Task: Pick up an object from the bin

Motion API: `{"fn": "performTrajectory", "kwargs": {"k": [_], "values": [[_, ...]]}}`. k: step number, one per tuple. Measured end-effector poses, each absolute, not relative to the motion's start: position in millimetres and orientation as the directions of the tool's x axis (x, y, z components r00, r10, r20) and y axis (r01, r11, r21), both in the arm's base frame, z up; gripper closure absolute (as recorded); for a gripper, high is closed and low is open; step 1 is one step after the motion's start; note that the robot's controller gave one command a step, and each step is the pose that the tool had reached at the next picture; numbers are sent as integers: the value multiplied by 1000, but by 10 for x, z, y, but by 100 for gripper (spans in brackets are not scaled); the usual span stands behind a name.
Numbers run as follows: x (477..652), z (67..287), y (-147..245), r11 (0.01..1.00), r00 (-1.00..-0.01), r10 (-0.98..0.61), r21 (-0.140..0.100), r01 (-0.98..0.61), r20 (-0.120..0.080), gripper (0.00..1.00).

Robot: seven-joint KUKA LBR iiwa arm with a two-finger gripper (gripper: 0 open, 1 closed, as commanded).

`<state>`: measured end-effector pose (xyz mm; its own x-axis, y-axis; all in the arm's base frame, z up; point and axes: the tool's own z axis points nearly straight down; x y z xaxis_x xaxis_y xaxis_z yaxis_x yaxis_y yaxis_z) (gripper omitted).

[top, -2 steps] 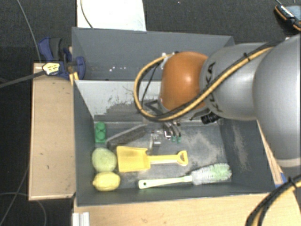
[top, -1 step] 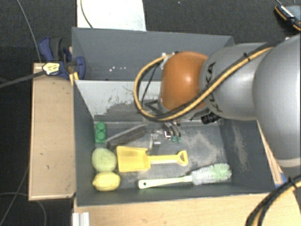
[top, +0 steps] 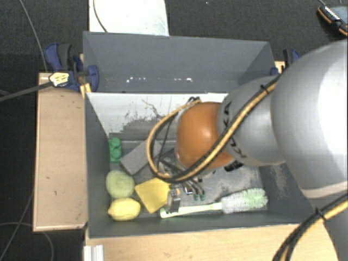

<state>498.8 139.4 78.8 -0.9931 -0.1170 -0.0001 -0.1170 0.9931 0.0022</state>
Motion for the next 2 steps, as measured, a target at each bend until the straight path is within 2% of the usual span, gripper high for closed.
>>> {"fn": "performTrajectory", "kwargs": {"k": [1,2], "values": [[4934,703,770,992,-992,-129,1,-129,-13,100],[4933,703,771,992,-992,-127,1,-127,-13,100]]}}
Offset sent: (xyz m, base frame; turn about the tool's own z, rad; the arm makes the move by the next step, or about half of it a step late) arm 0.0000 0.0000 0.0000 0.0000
